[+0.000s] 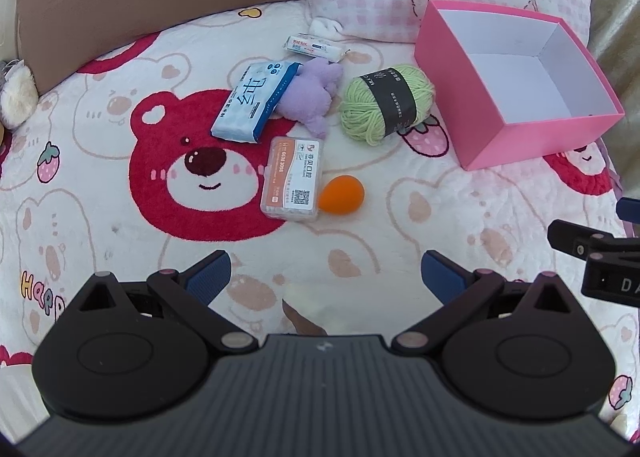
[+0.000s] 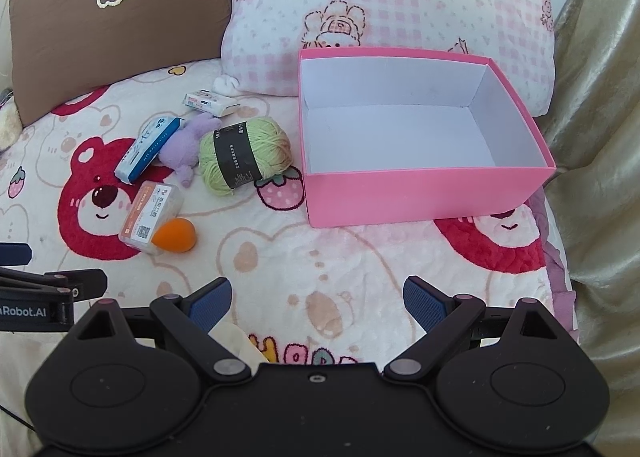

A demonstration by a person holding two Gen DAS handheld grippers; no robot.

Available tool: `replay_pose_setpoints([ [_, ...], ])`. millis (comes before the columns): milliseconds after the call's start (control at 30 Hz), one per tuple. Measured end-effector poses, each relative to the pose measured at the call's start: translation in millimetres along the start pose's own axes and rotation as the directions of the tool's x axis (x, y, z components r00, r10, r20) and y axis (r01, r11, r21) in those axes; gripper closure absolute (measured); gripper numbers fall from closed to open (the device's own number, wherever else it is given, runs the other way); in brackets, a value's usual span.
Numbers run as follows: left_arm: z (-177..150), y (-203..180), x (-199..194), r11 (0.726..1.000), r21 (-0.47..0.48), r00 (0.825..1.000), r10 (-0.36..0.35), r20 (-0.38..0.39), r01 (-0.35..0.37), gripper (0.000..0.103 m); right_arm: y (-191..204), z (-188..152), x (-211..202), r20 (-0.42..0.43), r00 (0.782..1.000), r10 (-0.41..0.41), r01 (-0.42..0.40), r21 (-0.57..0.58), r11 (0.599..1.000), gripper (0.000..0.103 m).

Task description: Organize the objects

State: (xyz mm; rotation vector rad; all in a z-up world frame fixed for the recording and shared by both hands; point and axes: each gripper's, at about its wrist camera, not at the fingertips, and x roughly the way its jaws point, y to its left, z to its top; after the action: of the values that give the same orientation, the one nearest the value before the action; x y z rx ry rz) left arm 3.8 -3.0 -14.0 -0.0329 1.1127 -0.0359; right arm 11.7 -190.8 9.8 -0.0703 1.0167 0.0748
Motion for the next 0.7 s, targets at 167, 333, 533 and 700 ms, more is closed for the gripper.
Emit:
replay_pose_setpoints([
  [167,-0.3,-0.4,0.0,1.0,0.0,1.0,0.0,0.0,0.0,0.0,0.2,-0.3,0.2,0.0,1.0,0.0,0.0,0.001,1.0,0.008],
  [333,-0.4,-0.6,-0.1,1.0,0.0,1.0,0.0,-0.001,0.0,0.0,1.2,-1.4,1.4,-0.003,1.0,0.0,0.0,-0.001,1.0,0.008],
  [533,-0.4,-0.5,-0.3,1.0,0.001,1.0,-0.001,0.002,0.001,0.0,2.1,-1.9,1.6,-0.005,1.0,0.001,-0.001,-0.005,1.0,0.008],
  [700,-2.3,-1.9,-1.3,1.0,0.005,1.0,0.004,0.005,-0.004,0.0,1.3,-1.6,1.3,-0.005,1.0,0.0,0.0,-0.004,1.0,0.008],
])
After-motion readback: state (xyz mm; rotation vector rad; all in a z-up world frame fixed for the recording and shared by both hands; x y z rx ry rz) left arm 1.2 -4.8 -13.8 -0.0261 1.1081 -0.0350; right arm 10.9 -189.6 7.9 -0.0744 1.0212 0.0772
